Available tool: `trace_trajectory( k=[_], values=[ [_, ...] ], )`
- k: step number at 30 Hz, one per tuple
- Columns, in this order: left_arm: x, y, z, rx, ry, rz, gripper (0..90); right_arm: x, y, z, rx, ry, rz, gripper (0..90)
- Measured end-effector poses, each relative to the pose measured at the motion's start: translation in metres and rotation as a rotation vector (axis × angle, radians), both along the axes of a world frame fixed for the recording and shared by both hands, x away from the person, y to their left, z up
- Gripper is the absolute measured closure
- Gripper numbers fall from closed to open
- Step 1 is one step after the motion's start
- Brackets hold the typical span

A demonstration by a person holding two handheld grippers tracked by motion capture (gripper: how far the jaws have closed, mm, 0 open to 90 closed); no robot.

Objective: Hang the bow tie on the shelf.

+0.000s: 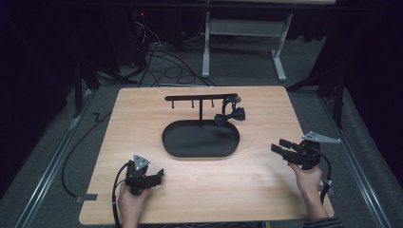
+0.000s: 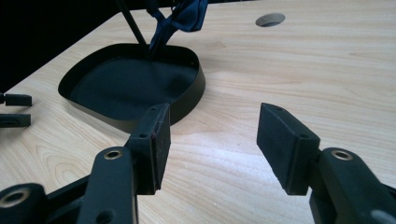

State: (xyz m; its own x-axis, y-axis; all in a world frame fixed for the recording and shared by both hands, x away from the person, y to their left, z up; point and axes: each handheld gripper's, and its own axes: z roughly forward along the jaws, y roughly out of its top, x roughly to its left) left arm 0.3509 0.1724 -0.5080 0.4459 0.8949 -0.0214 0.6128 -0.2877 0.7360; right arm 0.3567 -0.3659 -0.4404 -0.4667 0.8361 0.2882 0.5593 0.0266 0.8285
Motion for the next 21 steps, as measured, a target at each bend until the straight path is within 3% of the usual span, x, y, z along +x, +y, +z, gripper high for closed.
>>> trace_trajectory(
  k=[21],
  values=[
    [0.0,0.0,0.0,0.001,0.001,0.0,20.6,-0.003,0.003,-0.018,-0.002,0.042,0.005,46.1]
  ],
)
